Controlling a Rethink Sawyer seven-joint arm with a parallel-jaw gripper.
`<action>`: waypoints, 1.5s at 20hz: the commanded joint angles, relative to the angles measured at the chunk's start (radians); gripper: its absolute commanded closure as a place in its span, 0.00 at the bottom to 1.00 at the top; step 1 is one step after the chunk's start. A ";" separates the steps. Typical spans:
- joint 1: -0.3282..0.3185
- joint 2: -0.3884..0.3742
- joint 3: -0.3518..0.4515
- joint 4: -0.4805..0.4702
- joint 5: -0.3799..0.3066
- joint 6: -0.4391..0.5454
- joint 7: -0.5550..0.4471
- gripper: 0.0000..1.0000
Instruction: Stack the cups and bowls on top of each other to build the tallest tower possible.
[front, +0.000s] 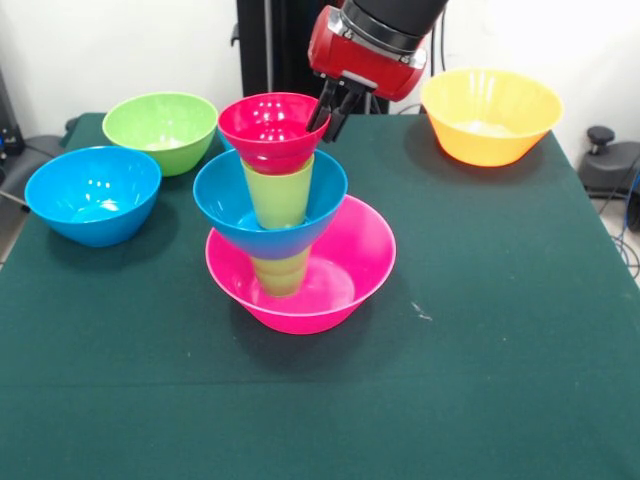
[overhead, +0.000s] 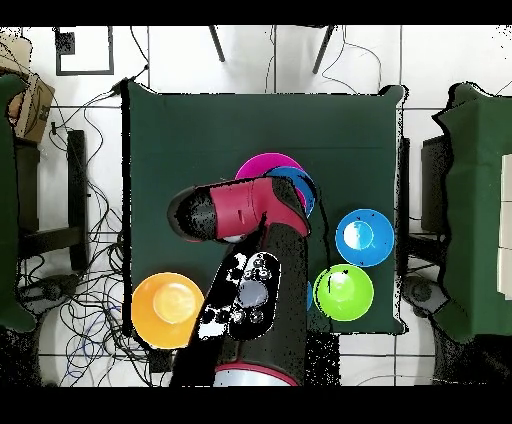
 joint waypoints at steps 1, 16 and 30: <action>0.001 0.020 0.080 0.073 -0.057 -0.044 -0.014 1.00; 0.000 0.025 0.081 0.066 -0.058 -0.047 -0.012 1.00; -0.002 0.020 0.085 0.075 -0.058 -0.078 -0.004 1.00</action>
